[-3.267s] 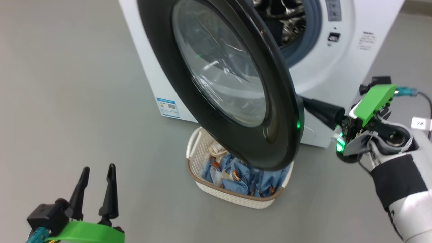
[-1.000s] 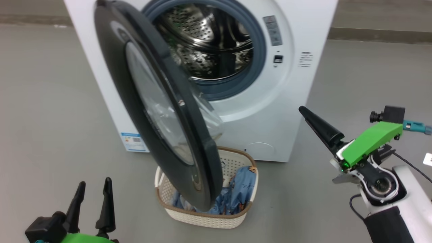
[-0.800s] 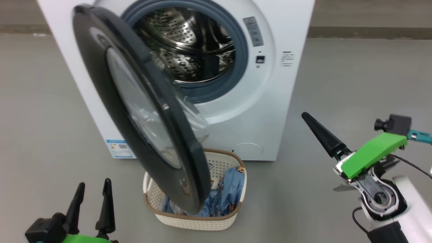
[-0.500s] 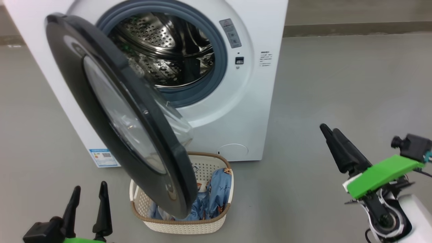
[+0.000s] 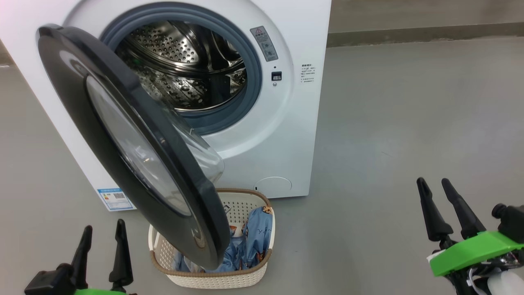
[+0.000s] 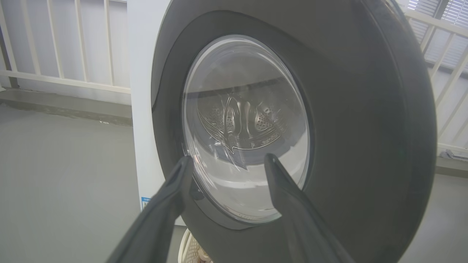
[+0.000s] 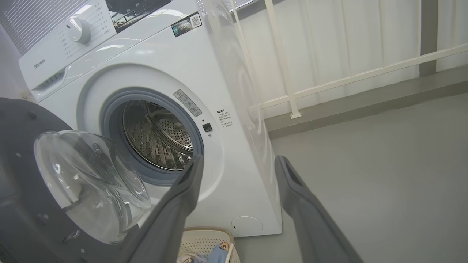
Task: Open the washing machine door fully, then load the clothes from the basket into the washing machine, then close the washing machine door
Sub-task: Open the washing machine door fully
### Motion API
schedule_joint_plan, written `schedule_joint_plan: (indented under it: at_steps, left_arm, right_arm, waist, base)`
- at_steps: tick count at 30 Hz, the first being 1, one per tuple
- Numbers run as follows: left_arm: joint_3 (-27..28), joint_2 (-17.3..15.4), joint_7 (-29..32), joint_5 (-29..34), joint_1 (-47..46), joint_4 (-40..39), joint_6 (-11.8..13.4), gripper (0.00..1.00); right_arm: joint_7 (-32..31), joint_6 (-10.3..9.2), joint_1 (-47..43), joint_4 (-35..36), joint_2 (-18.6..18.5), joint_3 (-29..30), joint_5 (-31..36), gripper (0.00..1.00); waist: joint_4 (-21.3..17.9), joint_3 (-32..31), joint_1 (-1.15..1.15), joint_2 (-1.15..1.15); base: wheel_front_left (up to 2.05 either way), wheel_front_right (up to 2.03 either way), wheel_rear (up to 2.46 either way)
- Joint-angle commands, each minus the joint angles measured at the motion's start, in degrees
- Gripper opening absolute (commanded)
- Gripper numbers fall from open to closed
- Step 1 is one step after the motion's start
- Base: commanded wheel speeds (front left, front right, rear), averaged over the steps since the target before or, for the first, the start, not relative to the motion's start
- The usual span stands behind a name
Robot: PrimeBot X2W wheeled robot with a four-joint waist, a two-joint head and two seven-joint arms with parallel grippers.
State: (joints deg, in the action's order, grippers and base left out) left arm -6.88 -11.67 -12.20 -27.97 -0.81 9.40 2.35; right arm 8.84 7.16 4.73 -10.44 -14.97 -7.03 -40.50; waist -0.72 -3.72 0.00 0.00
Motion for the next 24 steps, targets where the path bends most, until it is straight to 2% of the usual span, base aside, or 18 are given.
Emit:
schedule_joint_plan:
  at_steps: [1, 5, 11, 24]
  left_arm:
    - [2.1, -1.53, -0.5, 0.84, -0.9, -1.66, 0.39, 1.0]
    - [2.06, -1.69, -0.41, 0.8, -0.73, -1.84, 0.65, 1.0]
    - [1.77, -1.75, -0.34, 0.61, -1.01, -1.77, 0.73, 1.0]
    - [1.18, -1.77, -0.47, 0.33, -1.12, -1.37, 0.93, 1.0]
  right_arm:
    - [1.01, 0.33, 0.22, 1.1, -0.87, -0.68, 1.69, 1.0]
    - [2.8, 0.33, -0.59, -0.24, -0.1, 0.31, 7.13, 1.0]
    - [3.65, 0.33, -0.54, -2.43, 1.05, 0.57, 11.39, 1.0]
    - [4.03, 0.33, 0.29, -4.73, 1.65, 0.6, 13.62, 1.0]
  waist:
    - [-0.07, -0.02, 0.0, 0.0]
    - [-0.35, -0.07, 0.0, 0.0]
    - [-0.49, 0.08, 0.0, 0.0]
    - [-0.12, 0.21, 0.0, 0.0]
  base:
    - [0.0, 0.0, 0.0]
    - [0.0, 0.0, 0.0]
    - [0.0, 0.0, 0.0]
    - [0.0, 0.0, 0.0]
